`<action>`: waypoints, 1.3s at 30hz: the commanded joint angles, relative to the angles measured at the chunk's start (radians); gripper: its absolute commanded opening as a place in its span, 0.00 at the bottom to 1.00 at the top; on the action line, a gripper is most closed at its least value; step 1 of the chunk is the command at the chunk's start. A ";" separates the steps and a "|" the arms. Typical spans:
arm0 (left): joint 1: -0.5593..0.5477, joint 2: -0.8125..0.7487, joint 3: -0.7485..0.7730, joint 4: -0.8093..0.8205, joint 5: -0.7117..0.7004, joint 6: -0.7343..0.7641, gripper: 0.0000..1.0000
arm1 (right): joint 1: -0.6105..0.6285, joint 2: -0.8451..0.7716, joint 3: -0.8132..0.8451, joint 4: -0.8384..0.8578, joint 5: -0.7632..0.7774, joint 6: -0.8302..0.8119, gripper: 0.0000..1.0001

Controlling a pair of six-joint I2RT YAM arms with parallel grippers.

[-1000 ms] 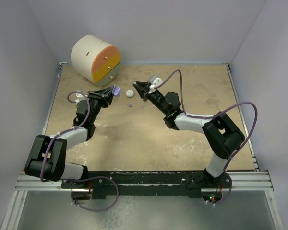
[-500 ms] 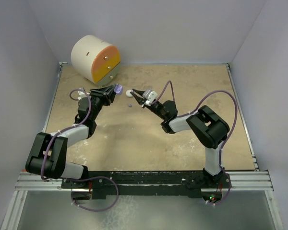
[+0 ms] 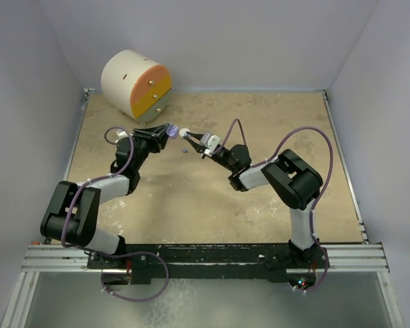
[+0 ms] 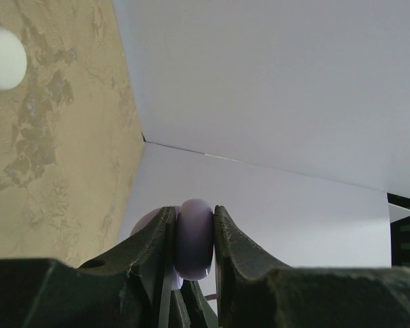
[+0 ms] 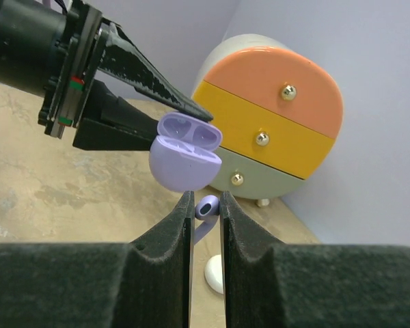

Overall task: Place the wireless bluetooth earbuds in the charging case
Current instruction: Place the earbud in the charging case.

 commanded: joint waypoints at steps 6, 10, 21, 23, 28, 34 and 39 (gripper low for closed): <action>-0.017 0.063 0.057 0.044 0.036 -0.032 0.00 | 0.002 0.007 0.007 0.723 -0.077 -0.023 0.00; -0.021 0.076 0.067 0.034 0.048 -0.022 0.00 | 0.002 0.003 0.007 0.742 -0.091 -0.028 0.00; -0.027 0.074 0.081 -0.034 0.062 0.040 0.00 | 0.002 -0.017 0.008 0.772 -0.107 -0.034 0.00; -0.031 0.073 0.078 -0.038 0.063 0.048 0.00 | 0.002 -0.025 0.008 0.773 -0.108 -0.037 0.00; -0.040 0.071 0.079 -0.047 0.066 0.068 0.00 | 0.002 -0.036 0.007 0.775 -0.115 -0.041 0.00; -0.057 0.071 0.083 -0.065 0.071 0.089 0.00 | 0.002 -0.048 0.007 0.779 -0.117 -0.042 0.00; -0.065 0.071 0.083 -0.070 0.069 0.089 0.00 | 0.002 -0.057 0.006 0.778 -0.118 -0.045 0.00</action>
